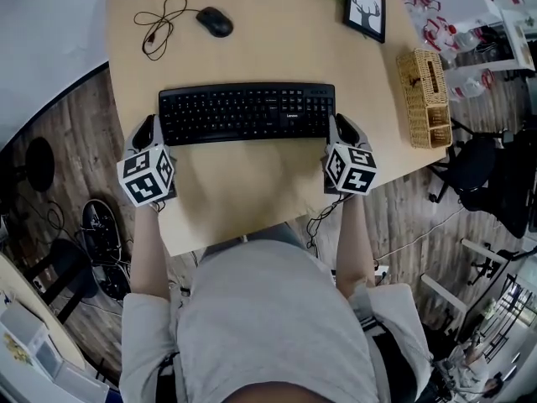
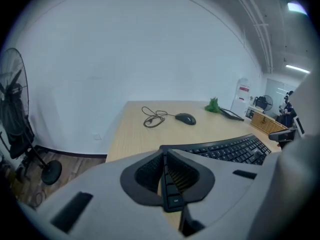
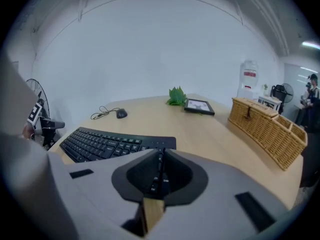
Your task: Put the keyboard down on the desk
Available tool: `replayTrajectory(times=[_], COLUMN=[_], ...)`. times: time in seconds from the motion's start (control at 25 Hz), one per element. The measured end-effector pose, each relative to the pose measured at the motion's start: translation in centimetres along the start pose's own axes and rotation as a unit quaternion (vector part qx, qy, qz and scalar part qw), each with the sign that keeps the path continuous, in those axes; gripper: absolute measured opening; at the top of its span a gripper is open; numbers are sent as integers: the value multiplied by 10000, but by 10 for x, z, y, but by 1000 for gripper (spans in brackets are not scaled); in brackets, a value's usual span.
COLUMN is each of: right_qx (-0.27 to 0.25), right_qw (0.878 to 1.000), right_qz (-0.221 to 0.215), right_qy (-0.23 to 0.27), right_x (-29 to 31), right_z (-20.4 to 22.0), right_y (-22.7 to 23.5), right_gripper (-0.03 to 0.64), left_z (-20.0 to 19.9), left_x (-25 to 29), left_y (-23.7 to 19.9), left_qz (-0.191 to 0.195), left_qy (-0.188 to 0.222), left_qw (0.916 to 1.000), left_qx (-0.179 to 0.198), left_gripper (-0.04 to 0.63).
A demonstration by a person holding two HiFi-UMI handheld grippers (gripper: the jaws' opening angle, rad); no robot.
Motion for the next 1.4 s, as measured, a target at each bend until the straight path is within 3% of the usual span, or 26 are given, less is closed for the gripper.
replayTrajectory(times=[0.12,0.36,0.56,1.04,1.4], right_qx=[8,33,35,-104,-131], right_qw=[9994,9955,9919,9803,9689], right_qz=[-61,-176,-122,33,113], right_qy=[355,926,1262,1971,2467], right_x=[-17,-50,-81,-161,-221], right_z=[-9,-23,-30,-39,-40], right_y=[-8,-26,-44,-80,-102], right_gripper=[17,12,14,15,15], left_z=[-8,-21,-33,-55,-64], left_x=[-15,-46,-76,-156,-219], left_y=[0,2,2,2,11], left_qz=[-45,56,293,634,818], left_qy=[292,824,1315,2213,2809], left_qw=[9995,9960,9905,9724,9542], left_qx=[70,329,263,376,630], left_gripper=[11,9,9,9,9])
Point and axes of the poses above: the fingertips, and each gripper's own axes: x forward along the fingers, y to its right, z out of its underside, the point moved 7 cm from there along -x, backward along the fingers, and after that the axes turned 2 degrees about x, right-handed, at the moved point
